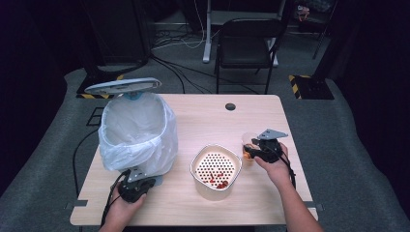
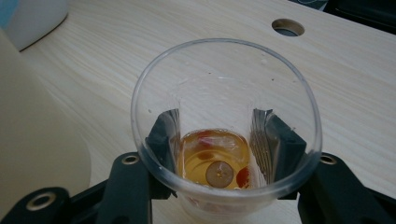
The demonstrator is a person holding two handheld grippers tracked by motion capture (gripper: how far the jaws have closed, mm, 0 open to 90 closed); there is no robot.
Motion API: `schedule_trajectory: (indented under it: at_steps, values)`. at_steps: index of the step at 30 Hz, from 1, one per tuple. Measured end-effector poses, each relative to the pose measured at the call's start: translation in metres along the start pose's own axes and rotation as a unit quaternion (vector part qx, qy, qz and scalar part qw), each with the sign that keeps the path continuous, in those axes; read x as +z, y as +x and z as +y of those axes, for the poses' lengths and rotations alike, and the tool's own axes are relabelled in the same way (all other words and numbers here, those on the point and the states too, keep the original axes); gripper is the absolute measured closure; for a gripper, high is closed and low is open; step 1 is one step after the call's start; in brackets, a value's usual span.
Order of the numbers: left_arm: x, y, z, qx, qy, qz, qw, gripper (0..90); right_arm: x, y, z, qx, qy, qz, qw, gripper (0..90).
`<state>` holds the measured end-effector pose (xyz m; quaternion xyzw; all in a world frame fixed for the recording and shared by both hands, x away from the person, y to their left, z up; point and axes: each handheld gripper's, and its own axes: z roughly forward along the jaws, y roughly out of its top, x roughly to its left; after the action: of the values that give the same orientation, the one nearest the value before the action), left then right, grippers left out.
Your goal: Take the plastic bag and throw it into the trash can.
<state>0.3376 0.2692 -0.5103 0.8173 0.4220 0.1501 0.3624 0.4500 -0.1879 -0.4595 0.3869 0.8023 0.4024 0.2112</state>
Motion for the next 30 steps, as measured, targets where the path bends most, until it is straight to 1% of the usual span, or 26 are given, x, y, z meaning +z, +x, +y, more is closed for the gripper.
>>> schedule_trajectory:
  at_steps: [9, 10, 15, 17, 19, 20, 21, 22, 24, 25, 26, 30]
  values:
    - [0.000, 0.000, 0.000, 0.000, 0.000, 0.000, 1.0000, 90.0, -0.014, 0.004, 0.014, -0.023, -0.006, 0.013, 0.9996, 53.6]
    - [0.000, 0.000, 0.000, 0.000, 0.000, 0.000, 1.0000, 90.0, -0.016, 0.004, 0.017, -0.029, -0.004, 0.015, 0.9994, 53.7]
    - [0.000, 0.000, 0.000, 0.000, 0.000, 0.000, 1.0000, 90.0, -0.024, 0.007, 0.026, -0.036, -0.008, 0.018, 0.9992, 53.9]
    - [0.000, 0.000, 0.000, 0.000, 0.000, 0.000, 1.0000, 90.0, -0.027, 0.008, 0.029, -0.045, -0.010, 0.020, 0.9987, 54.0]
    - [0.000, 0.000, 0.000, 0.000, 0.000, 0.000, 1.0000, 90.0, -0.029, 0.010, 0.033, -0.048, -0.010, 0.021, 0.9986, 54.0]
    - [0.000, 0.000, 0.000, 0.000, -0.001, -0.002, 1.0000, 90.0, -0.031, 0.010, 0.034, -0.055, -0.010, 0.022, 0.9982, 54.1]
    - [0.000, 0.000, 0.000, 0.000, -0.001, -0.001, 1.0000, 90.0, -0.033, 0.011, 0.036, -0.054, -0.009, 0.023, 0.9982, 54.1]
    - [0.000, 0.000, 0.000, 0.000, 0.000, 0.000, 1.0000, 90.0, -0.034, 0.011, 0.038, -0.060, -0.012, 0.025, 0.9978, 54.1]
    - [0.000, 0.000, 0.000, 0.000, 0.000, 0.000, 1.0000, 90.0, -0.038, 0.013, 0.042, -0.059, -0.010, 0.028, 0.9978, 54.1]
    - [0.000, 0.000, 0.000, 0.000, 0.000, 0.000, 1.0000, 90.0, -0.040, 0.014, 0.044, -0.067, -0.012, 0.030, 0.9972, 54.2]
    - [0.000, 0.000, 0.000, 0.000, 0.000, -0.001, 1.0000, 90.0, -0.042, 0.015, 0.046, -0.065, -0.011, 0.030, 0.9974, 54.2]
    - [0.000, 0.000, 0.000, 0.000, 0.000, 0.000, 1.0000, 90.0, -0.049, 0.022, 0.054, -0.087, -0.016, 0.037, 0.9954, 54.2]
